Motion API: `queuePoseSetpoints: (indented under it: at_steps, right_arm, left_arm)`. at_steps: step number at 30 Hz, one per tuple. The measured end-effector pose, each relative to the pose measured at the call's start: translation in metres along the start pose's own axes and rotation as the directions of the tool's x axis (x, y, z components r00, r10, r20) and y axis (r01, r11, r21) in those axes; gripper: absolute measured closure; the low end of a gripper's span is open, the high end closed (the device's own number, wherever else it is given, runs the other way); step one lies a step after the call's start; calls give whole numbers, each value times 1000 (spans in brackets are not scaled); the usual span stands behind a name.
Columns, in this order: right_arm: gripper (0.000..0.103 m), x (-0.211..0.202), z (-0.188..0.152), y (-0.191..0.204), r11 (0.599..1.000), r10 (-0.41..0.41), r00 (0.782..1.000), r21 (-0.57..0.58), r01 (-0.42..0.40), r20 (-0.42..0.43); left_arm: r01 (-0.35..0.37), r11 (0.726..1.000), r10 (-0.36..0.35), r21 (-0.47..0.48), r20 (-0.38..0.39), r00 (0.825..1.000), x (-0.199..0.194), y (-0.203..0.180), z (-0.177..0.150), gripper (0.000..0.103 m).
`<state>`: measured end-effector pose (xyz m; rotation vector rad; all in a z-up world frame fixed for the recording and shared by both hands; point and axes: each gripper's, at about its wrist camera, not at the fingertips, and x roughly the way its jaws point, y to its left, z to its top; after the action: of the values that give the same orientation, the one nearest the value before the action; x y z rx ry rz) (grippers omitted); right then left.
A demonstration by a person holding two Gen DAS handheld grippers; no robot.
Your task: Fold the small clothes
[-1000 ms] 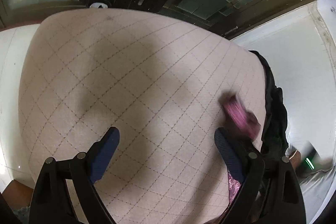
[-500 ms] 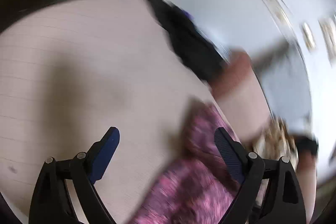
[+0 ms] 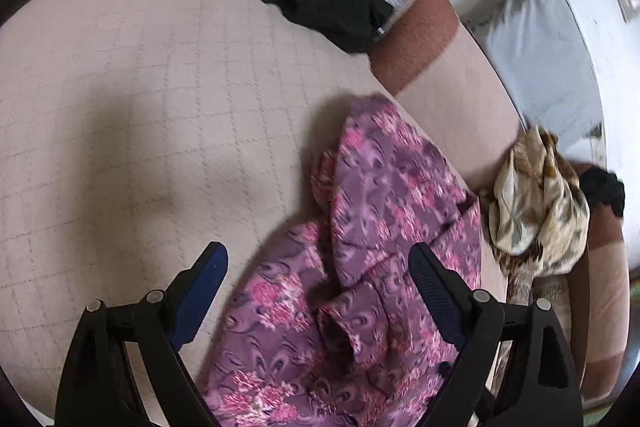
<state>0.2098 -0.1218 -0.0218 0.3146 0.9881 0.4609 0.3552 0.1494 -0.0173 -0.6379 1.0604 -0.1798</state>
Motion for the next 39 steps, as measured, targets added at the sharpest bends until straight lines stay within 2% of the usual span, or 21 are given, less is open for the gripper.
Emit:
queuePoseSetpoints:
  at_steps: [3, 5, 6, 7, 8, 9, 11, 13, 15, 17, 20, 22, 25, 26, 28, 30, 31, 33, 36, 37, 39]
  right_arm:
    - [30, 52, 6, 36, 991, -60, 992, -124, 47, -110]
    - [30, 84, 2, 42, 987, -104, 976, -138, 78, -189]
    - [31, 105, 2, 41, 978, -173, 959, -150, 142, -225]
    - [54, 115, 3, 40, 962, -244, 943, -175, 208, -225]
    - [93, 115, 5, 40, 949, -292, 933, -188, 254, -211]
    - [97, 103, 14, 37, 968, -240, 948, -129, 216, -209]
    - [98, 58, 29, 30, 995, -97, 987, 9, 99, -127]
    - [98, -1, 42, 19, 992, 22, 1000, 125, -22, 0]
    - [98, -69, 44, -7, 936, 184, 964, 264, -232, 194]
    - [98, -123, 30, -34, 883, 191, 916, 344, -318, 354]
    - [98, -164, -7, -72, 839, 51, 898, 469, -276, 437]
    - [98, -170, -33, -88, 817, -27, 907, 533, -222, 419]
    - [98, -168, -82, -110, 775, -182, 931, 629, -63, 318]
    - [98, -154, -102, -122, 735, -216, 949, 679, 3, 230]
    - [98, -130, -123, -141, 699, -170, 974, 715, 11, 151]
    - [97, -124, -143, -152, 664, -183, 977, 746, 42, 108]
    - [97, -127, -145, -154, 674, -181, 976, 738, 31, 124]
    - [97, -139, -141, -158, 712, -245, 964, 694, 105, 105]
    - [90, -166, -142, -169, 718, -332, 935, 676, 166, 122]
    - [83, -170, -137, -169, 738, -322, 936, 657, 154, 142]
    - [53, -173, -106, -162, 825, -238, 954, 556, 100, 181]
  left_arm:
    - [-25, 999, 26, -37, 27, 999, -5, 12, 8, 12]
    - [-45, 997, 48, -70, 42, 998, -7, 22, 13, 12]
    - [-42, 996, 46, -85, 45, 998, -9, 27, 15, 12]
    - [-36, 995, 40, -96, 42, 998, -9, 30, 16, 12]
    - [-32, 995, 36, -97, 37, 999, -9, 31, 17, 12]
    - [-30, 995, 34, -95, 37, 999, -10, 31, 17, 12]
    - [-22, 996, 25, -87, 37, 999, -12, 31, 18, 12]
    - [-10, 996, 14, -86, 38, 999, -12, 29, 18, 12]
    - [-13, 997, 16, -80, 39, 999, -12, 28, 17, 12]
    - [-12, 997, 14, -74, 31, 999, -12, 27, 16, 12]
    - [-2, 998, 3, -63, 18, 1000, -9, 24, 13, 12]
    - [-11, 999, 12, -45, 15, 1000, -8, 20, 11, 12]
    - [-18, 1000, 19, -23, 11, 1000, -6, 14, 8, 12]
    - [-21, 1000, 21, -14, 9, 1000, -4, 12, 8, 12]
    - [-36, 999, 36, 14, 0, 999, 1, 6, 5, 12]
    - [-47, 998, 47, 34, -8, 999, 4, 3, 2, 12]
    - [-53, 998, 53, 41, -13, 998, 6, 3, 0, 12]
    - [-51, 997, 52, 50, -26, 998, 10, 2, -1, 12]
    - [-47, 998, 49, 51, -30, 998, 15, 1, -2, 12]
    - [-47, 998, 48, 40, -29, 998, 17, 1, -1, 12]
    - [-19, 1000, 19, 8, -35, 999, 21, 0, 0, 12]
